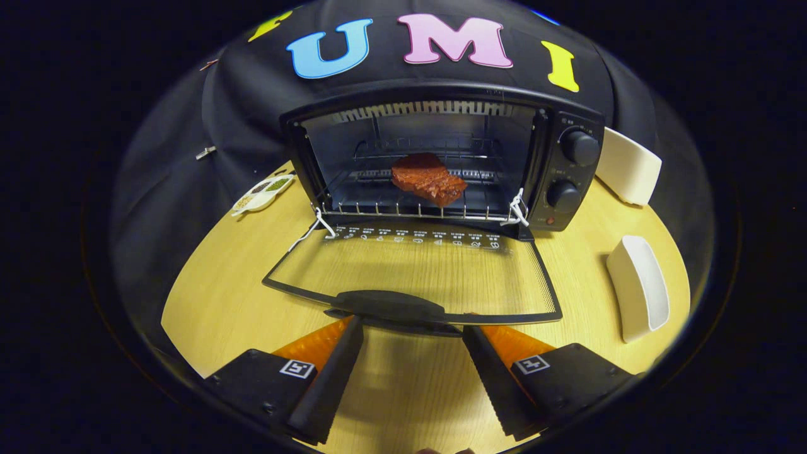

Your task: Open the toaster oven, put the food inside, and close the toaster oven door.

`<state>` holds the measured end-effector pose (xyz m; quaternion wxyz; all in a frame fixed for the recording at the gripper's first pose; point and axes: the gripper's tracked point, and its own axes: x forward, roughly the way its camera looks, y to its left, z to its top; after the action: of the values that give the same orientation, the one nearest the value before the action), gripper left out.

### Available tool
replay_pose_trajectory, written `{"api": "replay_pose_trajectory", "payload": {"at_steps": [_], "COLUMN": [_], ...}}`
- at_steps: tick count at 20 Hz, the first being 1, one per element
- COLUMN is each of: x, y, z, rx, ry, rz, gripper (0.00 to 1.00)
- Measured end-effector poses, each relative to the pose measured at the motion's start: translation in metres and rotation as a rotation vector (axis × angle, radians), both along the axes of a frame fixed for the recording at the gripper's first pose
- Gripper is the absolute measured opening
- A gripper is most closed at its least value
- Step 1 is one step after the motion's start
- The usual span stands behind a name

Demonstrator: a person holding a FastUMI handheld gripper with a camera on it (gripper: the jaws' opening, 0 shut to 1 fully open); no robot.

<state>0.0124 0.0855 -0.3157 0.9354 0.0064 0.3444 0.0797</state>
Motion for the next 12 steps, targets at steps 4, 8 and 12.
{"api": "replay_pose_trajectory", "payload": {"at_steps": [4,8,12], "x": [0.013,0.041,0.081], "y": [0.002,0.003,-0.006], "z": [0.045,0.094,0.127], "rx": [-0.002,0.008,-0.065], "ry": [-0.1,-0.198,-0.274], "rz": [0.028,0.042,0.047], "gripper": [0.98,0.98,1.0]}}
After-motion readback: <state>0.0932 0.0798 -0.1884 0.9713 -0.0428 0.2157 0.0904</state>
